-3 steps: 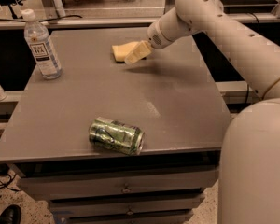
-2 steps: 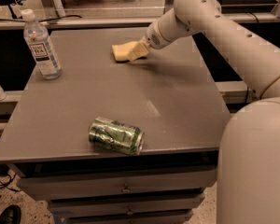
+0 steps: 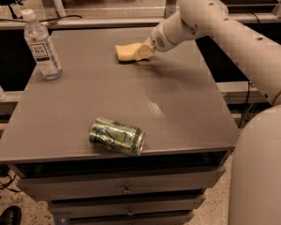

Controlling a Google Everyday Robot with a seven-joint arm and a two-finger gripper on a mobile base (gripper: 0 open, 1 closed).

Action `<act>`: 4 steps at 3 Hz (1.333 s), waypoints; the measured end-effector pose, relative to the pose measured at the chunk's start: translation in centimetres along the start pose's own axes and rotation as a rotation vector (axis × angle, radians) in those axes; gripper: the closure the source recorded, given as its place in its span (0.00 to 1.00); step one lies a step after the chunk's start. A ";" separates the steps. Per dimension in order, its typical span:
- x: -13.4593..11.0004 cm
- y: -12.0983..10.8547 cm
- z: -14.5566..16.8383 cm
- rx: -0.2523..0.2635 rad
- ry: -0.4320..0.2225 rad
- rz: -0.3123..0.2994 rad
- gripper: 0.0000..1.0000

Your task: Move sponge near green can

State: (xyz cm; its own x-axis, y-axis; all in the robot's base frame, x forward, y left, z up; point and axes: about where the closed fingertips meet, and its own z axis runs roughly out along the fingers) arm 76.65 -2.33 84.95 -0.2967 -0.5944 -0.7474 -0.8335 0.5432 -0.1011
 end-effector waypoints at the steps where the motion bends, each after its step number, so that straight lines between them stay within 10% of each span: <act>1: 0.2 0.4 -2.0 0.013 -0.005 -0.013 1.00; 4: 4.1 7.5 -9.8 -0.082 0.043 -0.201 1.00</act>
Offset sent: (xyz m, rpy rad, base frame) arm -0.0717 -0.0379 0.0586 -0.0517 -0.0794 0.0576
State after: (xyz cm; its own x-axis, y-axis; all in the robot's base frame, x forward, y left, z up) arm 64.55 -6.53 87.57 -0.1386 -0.7119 -0.6884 -0.9127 0.3617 -0.1903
